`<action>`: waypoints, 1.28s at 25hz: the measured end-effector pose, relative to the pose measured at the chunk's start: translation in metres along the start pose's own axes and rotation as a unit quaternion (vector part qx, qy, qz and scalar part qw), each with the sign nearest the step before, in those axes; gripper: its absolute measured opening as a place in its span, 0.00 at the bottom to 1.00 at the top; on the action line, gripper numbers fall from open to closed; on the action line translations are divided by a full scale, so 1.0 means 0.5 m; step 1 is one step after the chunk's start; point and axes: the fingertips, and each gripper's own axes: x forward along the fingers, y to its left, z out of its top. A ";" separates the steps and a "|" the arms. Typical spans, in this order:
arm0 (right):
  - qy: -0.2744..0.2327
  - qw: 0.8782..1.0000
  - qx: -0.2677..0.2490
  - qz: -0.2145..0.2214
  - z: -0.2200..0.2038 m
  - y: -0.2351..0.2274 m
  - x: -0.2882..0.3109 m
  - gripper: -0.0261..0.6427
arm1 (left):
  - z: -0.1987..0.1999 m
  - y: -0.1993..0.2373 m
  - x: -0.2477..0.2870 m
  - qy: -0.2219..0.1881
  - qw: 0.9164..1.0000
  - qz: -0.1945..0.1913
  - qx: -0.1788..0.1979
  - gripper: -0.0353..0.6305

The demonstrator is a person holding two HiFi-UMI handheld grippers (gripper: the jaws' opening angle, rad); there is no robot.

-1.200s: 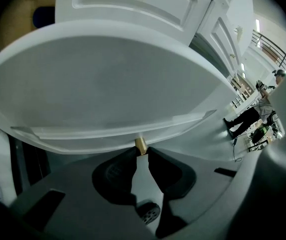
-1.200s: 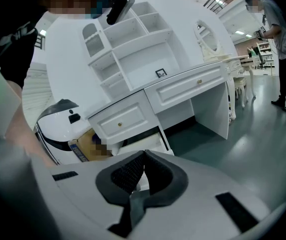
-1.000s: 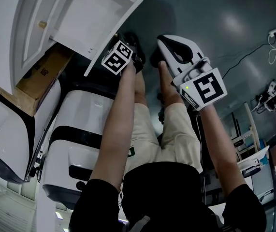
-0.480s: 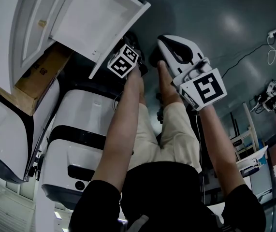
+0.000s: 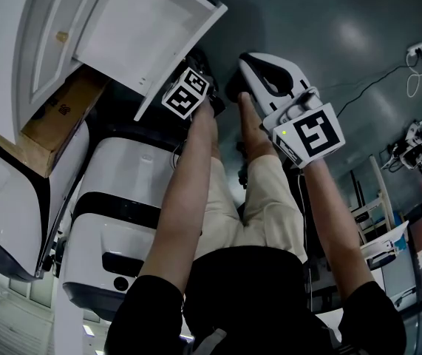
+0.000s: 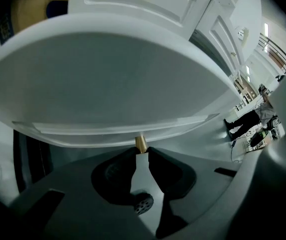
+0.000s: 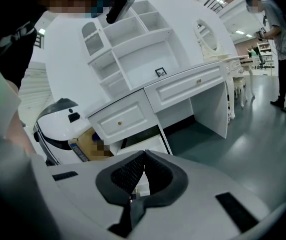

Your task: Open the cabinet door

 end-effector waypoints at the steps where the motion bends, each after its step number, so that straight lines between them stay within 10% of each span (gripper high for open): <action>1: 0.000 1.000 -0.001 0.000 0.003 0.001 -0.002 0.07 | 0.001 -0.002 -0.004 0.003 1.000 0.003 -0.002 0.19; 13: -0.015 1.000 -0.021 -0.002 0.092 0.034 -0.063 0.07 | -0.036 -0.060 -0.120 0.025 0.998 -0.027 0.058 0.18; 32: -0.040 0.998 -0.043 -0.021 0.289 0.142 -0.231 0.06 | 0.149 -0.193 -0.490 -0.094 0.965 -0.114 0.218 0.13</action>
